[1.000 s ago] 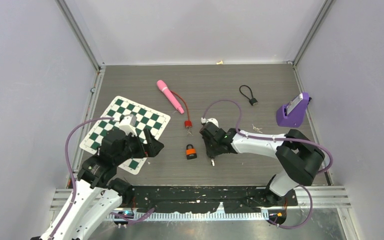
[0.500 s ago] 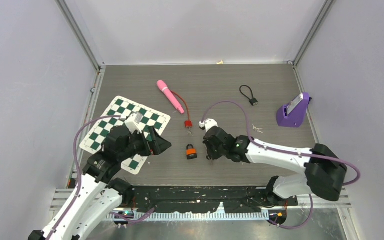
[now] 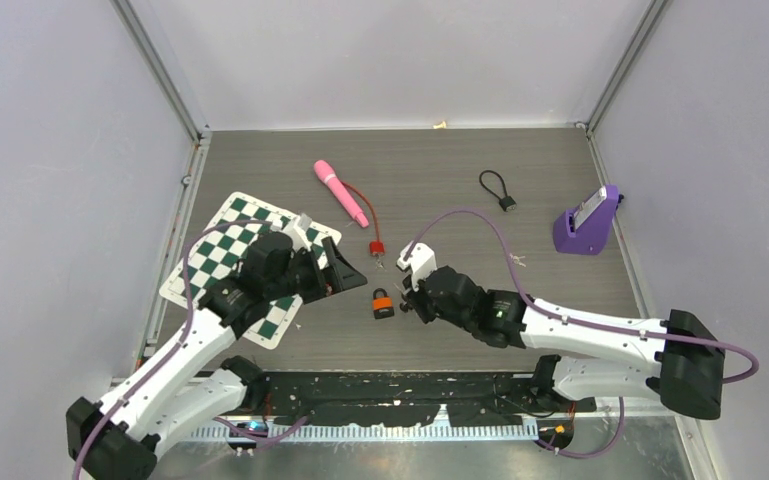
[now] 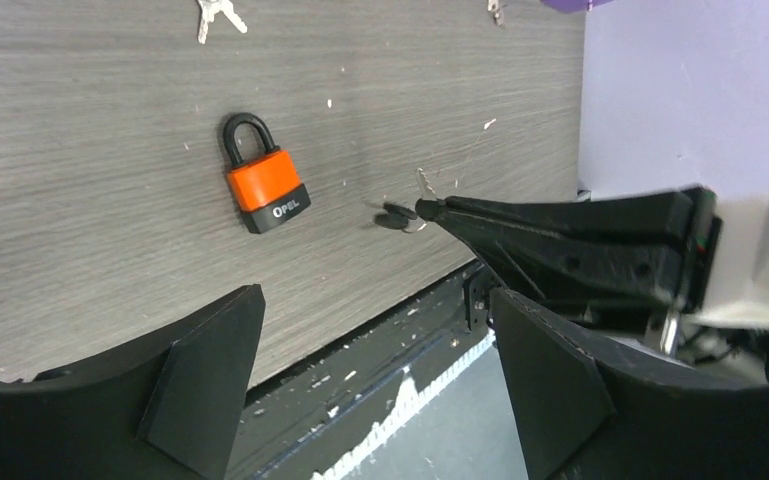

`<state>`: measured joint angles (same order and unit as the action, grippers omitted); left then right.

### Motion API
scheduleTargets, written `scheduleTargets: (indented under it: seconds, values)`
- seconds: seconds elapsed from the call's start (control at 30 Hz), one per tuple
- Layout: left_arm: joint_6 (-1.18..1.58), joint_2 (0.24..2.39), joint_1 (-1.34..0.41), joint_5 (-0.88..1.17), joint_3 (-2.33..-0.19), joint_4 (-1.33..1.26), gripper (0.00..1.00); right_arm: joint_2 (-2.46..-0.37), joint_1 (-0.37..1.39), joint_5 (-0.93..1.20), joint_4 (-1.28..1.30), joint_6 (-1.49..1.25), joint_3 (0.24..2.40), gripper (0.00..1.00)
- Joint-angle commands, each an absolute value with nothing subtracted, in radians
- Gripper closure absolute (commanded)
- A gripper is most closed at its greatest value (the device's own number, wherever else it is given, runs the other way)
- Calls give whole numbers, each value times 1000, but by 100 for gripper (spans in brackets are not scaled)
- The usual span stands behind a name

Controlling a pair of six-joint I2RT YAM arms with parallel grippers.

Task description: Unlock with the key

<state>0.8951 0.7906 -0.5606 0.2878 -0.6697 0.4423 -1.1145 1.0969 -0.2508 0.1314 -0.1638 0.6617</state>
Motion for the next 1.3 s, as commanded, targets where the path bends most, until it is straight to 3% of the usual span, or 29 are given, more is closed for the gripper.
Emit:
scheduleTargets:
  seconds: [0.0,0.7,0.77,0.9,0.97,1.0,1.07,1.1,1.17,1.27]
  values:
    - [985,889,-598,281,-762,349,15,-1090,1159,-380,41,-79,690,95]
    - [1129,1142,-716,292,-786,256,55,-1294,1446,-853,50,111,873,95]
    - [1135,1145,-718,295,-783,253,65,-1307,1455,-869,42,126,877,95]
    - [1144,1136,-721,301,-782,252,96,-1336,1462,-899,39,132,884,95]
    - [1139,1123,-721,290,-780,252,100,-1343,1462,-902,36,123,884,94]
    - [1128,1118,-721,279,-781,250,100,-1342,1462,-897,32,113,883,92]
    - [1079,1105,-721,249,-793,251,100,-1327,1462,-882,-14,103,858,73]
    - [1045,1099,-720,232,-800,253,100,-1299,1461,-874,-42,99,821,59]
    - [955,1084,-719,193,-818,253,100,-1231,1453,-843,-112,84,759,46]
    - [795,1049,-720,160,-850,252,100,-1112,1413,-704,-188,41,675,40]
